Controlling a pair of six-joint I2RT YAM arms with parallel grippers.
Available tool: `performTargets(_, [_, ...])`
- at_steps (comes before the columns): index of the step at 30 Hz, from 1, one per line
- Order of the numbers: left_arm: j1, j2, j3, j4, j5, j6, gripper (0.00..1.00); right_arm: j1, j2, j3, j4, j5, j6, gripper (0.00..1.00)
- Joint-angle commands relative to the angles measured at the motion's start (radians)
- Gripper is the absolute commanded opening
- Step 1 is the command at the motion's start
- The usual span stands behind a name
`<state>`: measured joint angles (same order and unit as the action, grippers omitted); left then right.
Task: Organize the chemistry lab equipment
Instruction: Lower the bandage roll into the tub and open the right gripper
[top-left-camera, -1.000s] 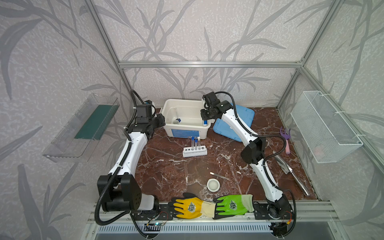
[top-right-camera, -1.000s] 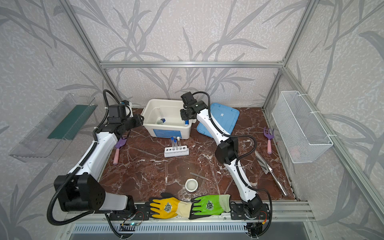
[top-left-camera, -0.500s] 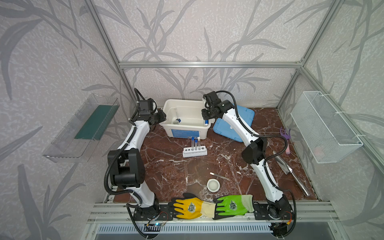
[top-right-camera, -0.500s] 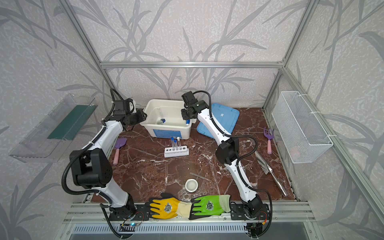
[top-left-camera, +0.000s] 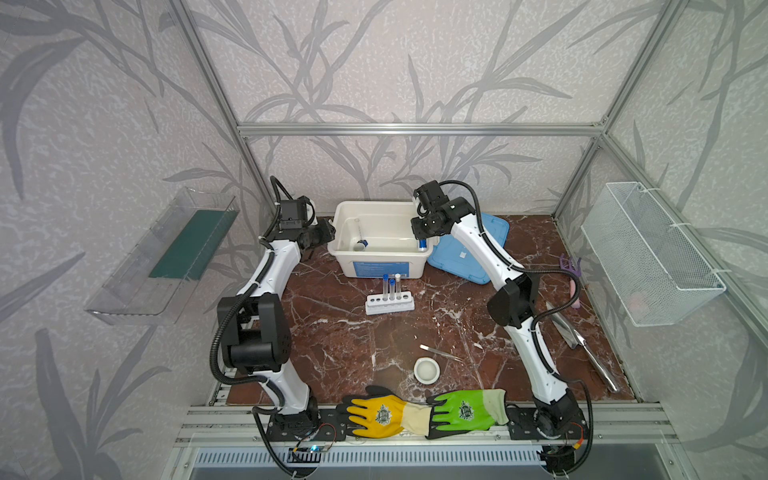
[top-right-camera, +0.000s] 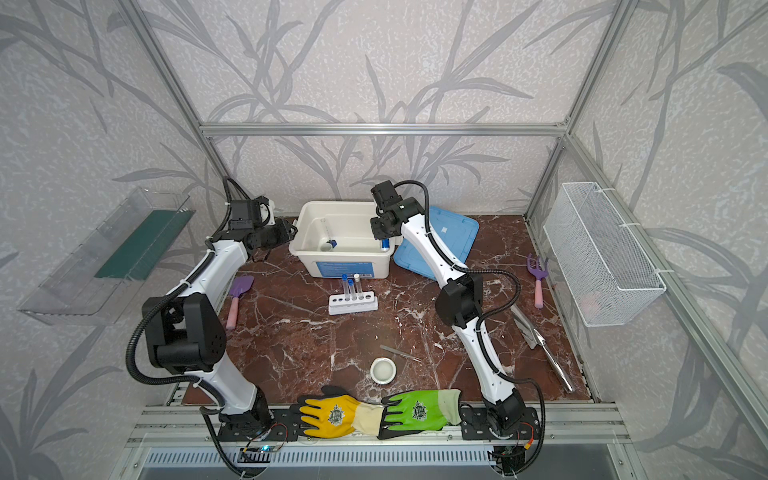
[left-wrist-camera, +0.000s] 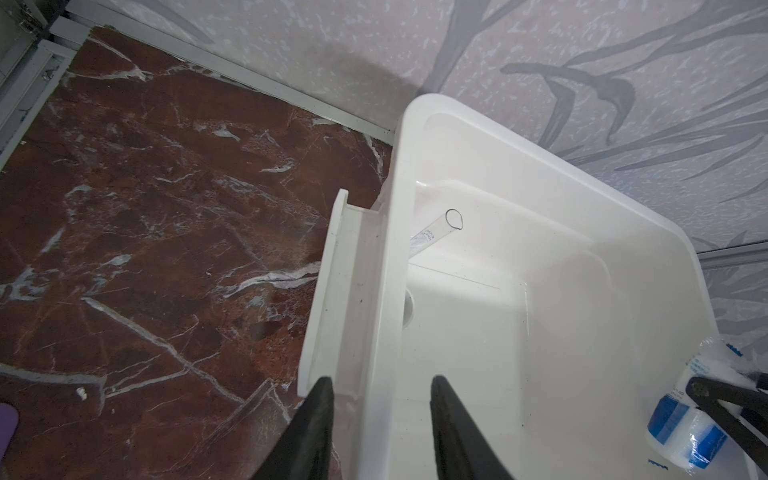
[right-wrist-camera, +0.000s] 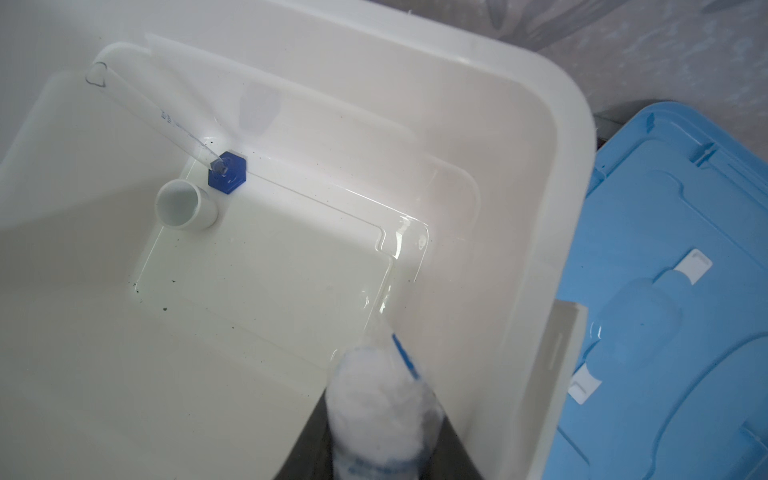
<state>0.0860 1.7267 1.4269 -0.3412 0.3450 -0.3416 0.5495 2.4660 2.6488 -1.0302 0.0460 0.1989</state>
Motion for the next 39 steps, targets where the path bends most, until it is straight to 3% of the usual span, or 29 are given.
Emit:
performTargets(1, [-0.003,-0.024,-0.026,0.014,0.015,-0.010,0.40,-0.013,-0.068,-0.018,-0.080,0.026,-0.019,0.30])
performTargets(12, [-0.030,-0.033,-0.051,0.039,0.041,-0.031,0.40,-0.025,-0.099,-0.075,-0.063,0.023,-0.036,0.31])
performTargets(26, [-0.040,-0.053,-0.068,0.030,0.055,-0.019,0.40,-0.003,0.046,0.075,0.060,-0.031,0.027,0.30])
performTargets(39, [-0.041,-0.067,-0.071,0.020,0.058,-0.011,0.40,0.042,0.138,0.111,0.104,0.106,0.134,0.31])
